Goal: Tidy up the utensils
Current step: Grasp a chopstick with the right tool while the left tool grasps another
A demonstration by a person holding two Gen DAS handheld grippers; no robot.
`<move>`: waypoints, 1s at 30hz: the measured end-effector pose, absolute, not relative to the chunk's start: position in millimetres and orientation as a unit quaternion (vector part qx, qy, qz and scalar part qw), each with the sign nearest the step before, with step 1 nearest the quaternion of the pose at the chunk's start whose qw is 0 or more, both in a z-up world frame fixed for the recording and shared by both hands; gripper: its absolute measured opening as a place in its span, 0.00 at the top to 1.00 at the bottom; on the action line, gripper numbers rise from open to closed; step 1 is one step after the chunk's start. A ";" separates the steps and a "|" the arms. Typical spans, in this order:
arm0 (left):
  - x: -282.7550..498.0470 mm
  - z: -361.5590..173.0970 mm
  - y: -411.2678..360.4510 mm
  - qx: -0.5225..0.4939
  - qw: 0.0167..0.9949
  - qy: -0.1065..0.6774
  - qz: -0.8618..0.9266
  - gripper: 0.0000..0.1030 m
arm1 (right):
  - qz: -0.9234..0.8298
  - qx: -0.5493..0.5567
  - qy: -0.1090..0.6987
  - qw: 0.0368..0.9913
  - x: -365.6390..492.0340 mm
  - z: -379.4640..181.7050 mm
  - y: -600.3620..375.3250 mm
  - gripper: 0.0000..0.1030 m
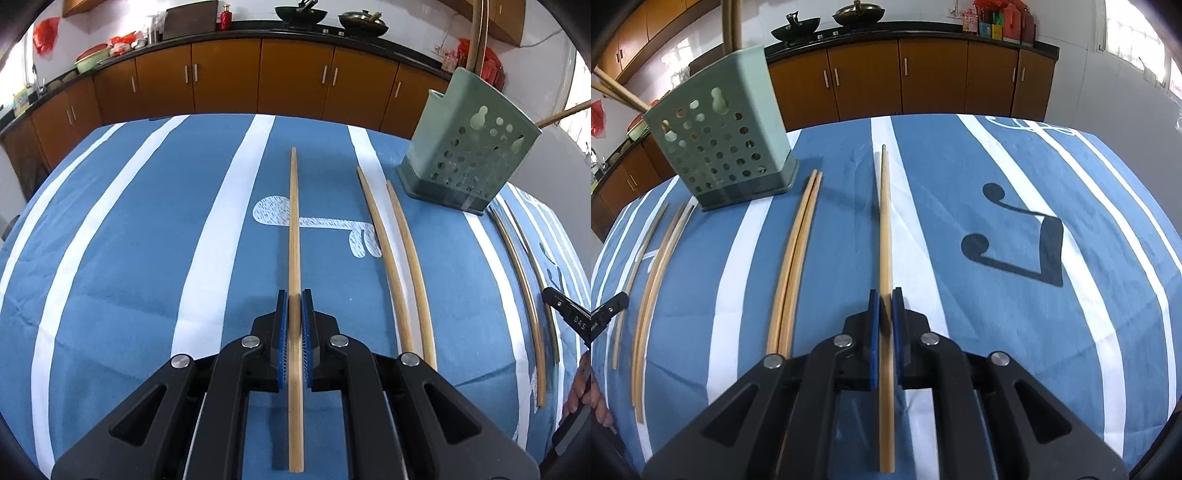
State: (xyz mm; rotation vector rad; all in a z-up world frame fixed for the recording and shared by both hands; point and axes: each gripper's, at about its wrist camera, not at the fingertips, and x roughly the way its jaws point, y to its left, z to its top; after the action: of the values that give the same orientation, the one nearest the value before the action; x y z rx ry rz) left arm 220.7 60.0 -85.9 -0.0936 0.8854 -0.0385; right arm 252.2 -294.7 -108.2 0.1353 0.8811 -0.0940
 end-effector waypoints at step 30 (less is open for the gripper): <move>217.0 -86.9 63.3 -0.058 0.905 0.420 -0.025 0.92 | -0.046 0.058 0.414 0.907 249.1 -110.6 -293.5 0.91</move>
State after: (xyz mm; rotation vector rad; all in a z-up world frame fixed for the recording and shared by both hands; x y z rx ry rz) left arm 217.0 63.3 -86.9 -0.1198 0.8680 -0.0515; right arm 249.1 -293.5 -110.6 0.1191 0.8543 -0.0949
